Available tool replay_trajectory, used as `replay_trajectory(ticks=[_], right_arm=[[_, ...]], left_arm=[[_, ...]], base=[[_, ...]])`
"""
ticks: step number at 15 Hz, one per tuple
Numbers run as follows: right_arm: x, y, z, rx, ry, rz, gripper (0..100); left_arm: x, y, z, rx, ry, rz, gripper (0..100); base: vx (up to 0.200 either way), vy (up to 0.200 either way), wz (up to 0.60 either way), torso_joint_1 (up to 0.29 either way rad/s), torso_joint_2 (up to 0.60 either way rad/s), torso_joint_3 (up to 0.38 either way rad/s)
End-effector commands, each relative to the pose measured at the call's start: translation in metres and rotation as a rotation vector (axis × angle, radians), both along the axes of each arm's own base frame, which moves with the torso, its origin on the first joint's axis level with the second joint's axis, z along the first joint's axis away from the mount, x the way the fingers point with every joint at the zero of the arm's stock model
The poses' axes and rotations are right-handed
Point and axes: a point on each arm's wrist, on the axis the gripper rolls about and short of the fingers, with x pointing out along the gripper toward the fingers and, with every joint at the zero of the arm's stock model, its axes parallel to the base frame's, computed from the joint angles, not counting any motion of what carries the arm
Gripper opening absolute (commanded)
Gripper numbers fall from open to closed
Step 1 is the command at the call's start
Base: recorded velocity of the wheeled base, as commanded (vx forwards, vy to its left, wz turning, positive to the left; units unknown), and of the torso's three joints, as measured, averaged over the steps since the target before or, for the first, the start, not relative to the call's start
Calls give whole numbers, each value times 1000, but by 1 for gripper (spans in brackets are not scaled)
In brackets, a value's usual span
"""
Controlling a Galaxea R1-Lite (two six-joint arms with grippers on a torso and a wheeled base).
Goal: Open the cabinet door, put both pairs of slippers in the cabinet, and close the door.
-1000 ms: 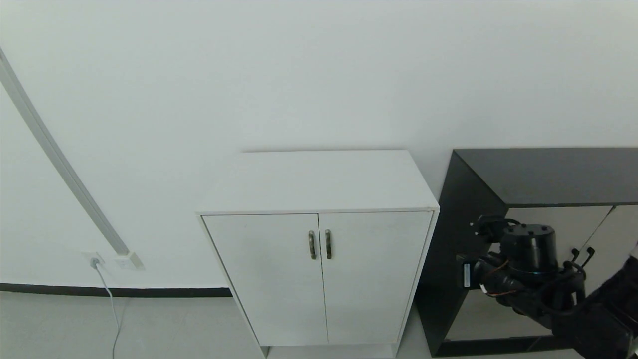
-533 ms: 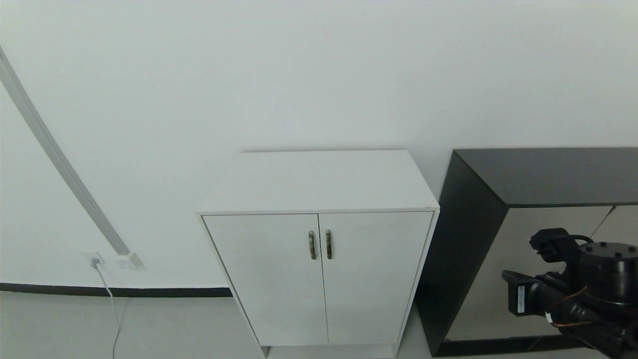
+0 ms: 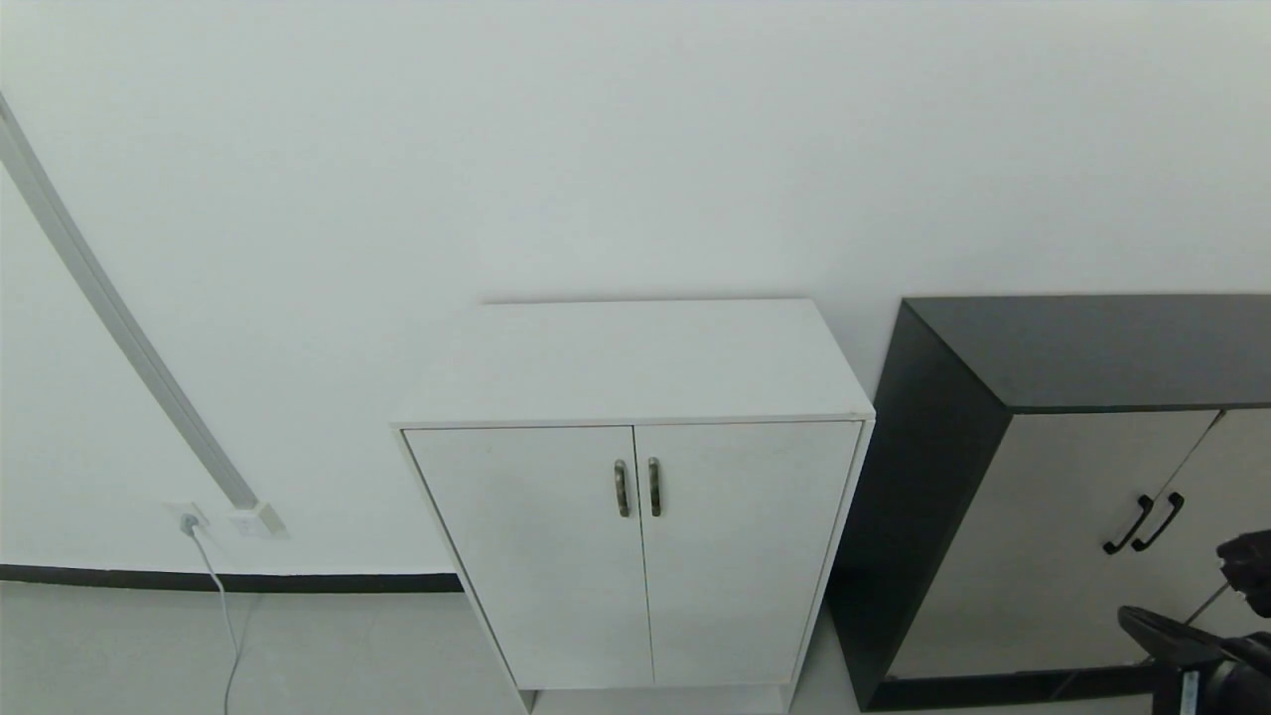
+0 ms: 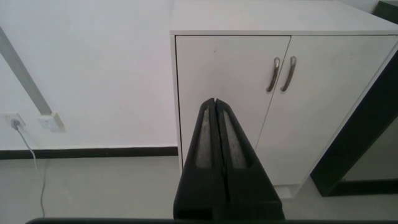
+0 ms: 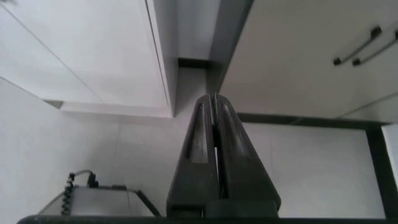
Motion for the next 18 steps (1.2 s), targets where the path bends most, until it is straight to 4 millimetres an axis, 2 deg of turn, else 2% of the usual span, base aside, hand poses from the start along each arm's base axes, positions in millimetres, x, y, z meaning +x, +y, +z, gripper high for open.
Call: replay_trajectory(ticks=[1,4,10,18], right_arm=[[-26,-8,11,17,-75,-6,0],[-49,-14,10,11,-65,2,0],[-79,-20,-6,19,18,72,0],[-97,-24,-19,37,68,124,0]], left_arm=[[0,0,0,-1,1,1,0],[0,0,0,-1,0,1,0],[0,0,0,-1,1,1,0],[0,0,0,-1,1,1,0]], base=[[0,0,0,0,0,0],[0,0,0,0,0,0],[0,0,0,0,0,0],[0,0,0,0,0,0]])
